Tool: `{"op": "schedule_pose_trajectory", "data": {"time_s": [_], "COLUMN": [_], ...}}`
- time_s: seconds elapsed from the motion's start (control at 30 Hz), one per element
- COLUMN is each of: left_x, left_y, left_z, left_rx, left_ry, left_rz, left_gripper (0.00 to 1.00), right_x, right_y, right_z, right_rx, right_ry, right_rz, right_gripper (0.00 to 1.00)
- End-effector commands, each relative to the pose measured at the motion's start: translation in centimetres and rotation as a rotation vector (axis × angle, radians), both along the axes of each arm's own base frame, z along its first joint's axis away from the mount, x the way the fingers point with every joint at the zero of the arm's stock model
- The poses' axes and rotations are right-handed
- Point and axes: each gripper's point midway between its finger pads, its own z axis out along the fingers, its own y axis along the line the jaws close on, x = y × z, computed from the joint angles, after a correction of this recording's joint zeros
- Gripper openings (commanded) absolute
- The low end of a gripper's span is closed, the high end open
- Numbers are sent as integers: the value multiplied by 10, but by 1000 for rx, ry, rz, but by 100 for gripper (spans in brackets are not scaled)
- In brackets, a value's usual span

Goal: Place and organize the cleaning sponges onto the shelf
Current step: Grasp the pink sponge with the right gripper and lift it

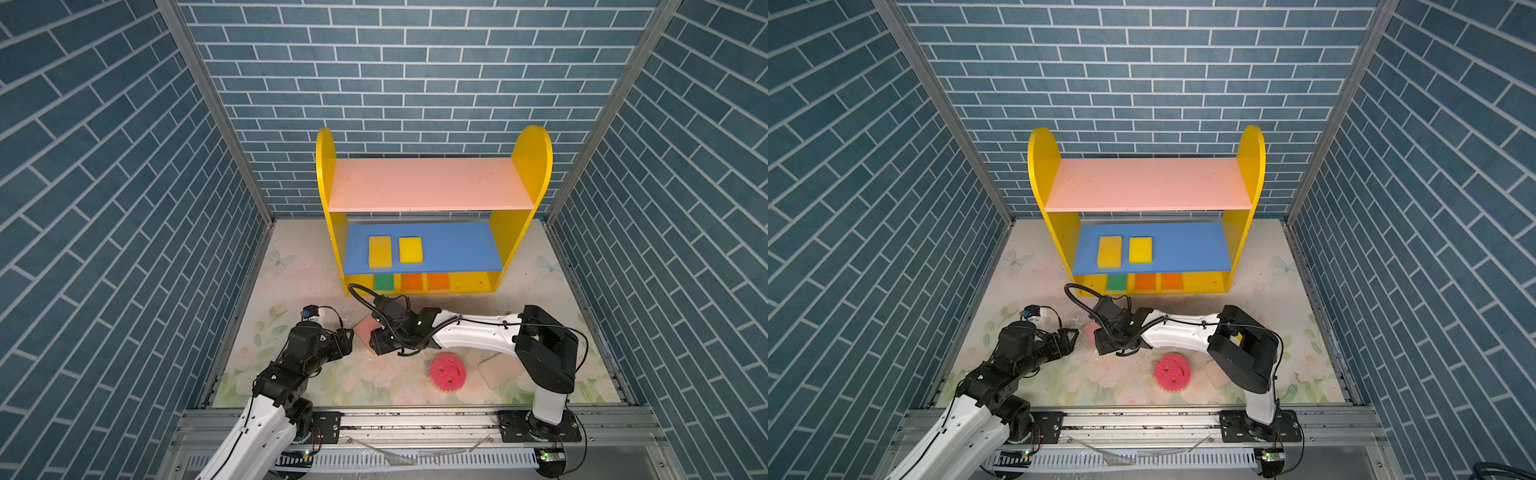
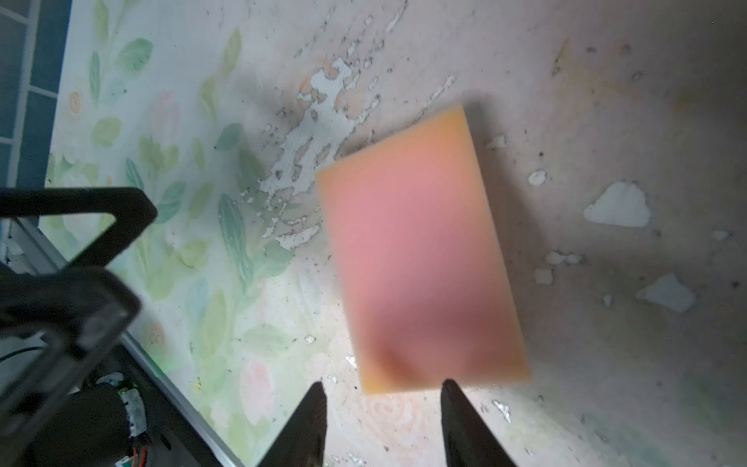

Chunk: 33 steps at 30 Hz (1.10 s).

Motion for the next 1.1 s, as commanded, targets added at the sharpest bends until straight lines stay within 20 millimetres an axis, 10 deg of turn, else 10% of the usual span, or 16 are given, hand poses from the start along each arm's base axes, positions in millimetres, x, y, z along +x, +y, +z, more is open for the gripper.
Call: {"op": "schedule_pose_trajectory", "data": {"time_s": [0.0, 0.3, 0.7, 1.07], "left_x": [-6, -4, 0, 8], "left_y": [11, 7, -9, -20], "left_z": [2, 1, -15, -23], "left_rx": [49, 24, -72, -83], "left_ry": [5, 5, 45, 74], "left_rz": [27, 21, 8, -34], "left_gripper": [81, 81, 81, 81], "right_x": [9, 35, 56, 42], "right_y": [-3, -32, 4, -6], "right_z": [26, 30, 7, -38], "right_rx": [-10, -106, -49, -63], "right_ry": [-69, -170, -142, -22], "right_rz": [14, -44, -19, -69], "right_gripper": [47, 48, 48, 44]}}
